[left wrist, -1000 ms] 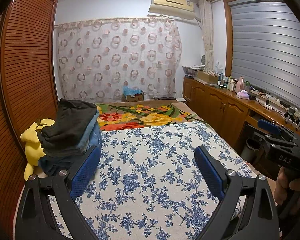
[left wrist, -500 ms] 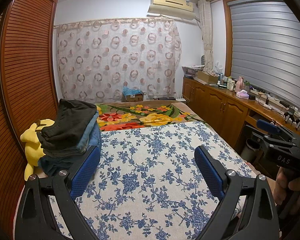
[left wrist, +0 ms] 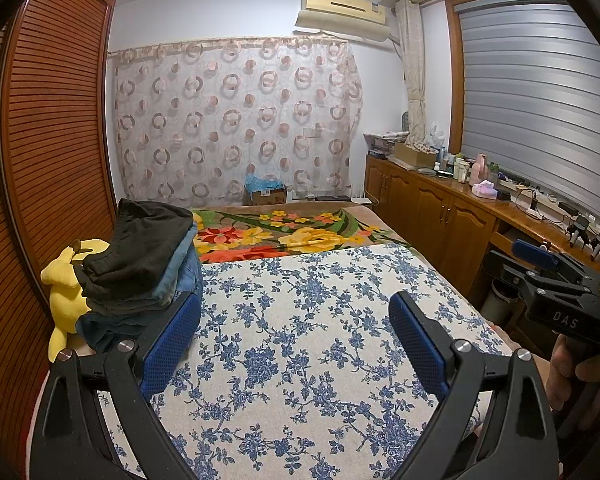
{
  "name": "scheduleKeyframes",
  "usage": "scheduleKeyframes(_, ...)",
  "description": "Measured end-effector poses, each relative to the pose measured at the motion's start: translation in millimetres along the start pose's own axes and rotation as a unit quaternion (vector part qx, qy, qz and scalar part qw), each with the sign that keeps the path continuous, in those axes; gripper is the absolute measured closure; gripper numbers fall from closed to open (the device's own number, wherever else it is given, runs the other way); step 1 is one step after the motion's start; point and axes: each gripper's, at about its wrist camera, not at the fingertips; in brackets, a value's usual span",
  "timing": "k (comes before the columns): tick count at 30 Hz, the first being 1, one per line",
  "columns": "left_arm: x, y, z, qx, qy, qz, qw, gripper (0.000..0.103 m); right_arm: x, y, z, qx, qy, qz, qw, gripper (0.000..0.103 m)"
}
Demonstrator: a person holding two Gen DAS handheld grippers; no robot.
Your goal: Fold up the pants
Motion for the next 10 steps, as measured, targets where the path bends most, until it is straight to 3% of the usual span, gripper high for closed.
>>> scheduleKeyframes(10,0.1,0.7,-0.1,0.000,0.000,0.000,1.0000,0.007,0.4,0.2,0.1,-0.001,-0.001,0.000,1.000,0.023)
Point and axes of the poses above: each gripper's, at about its wrist camera, not at the fingertips, and z roughly against the way its jaws point, x to its left, y to its underside, and after that the axes turned 8 degrees about -x, right-handed
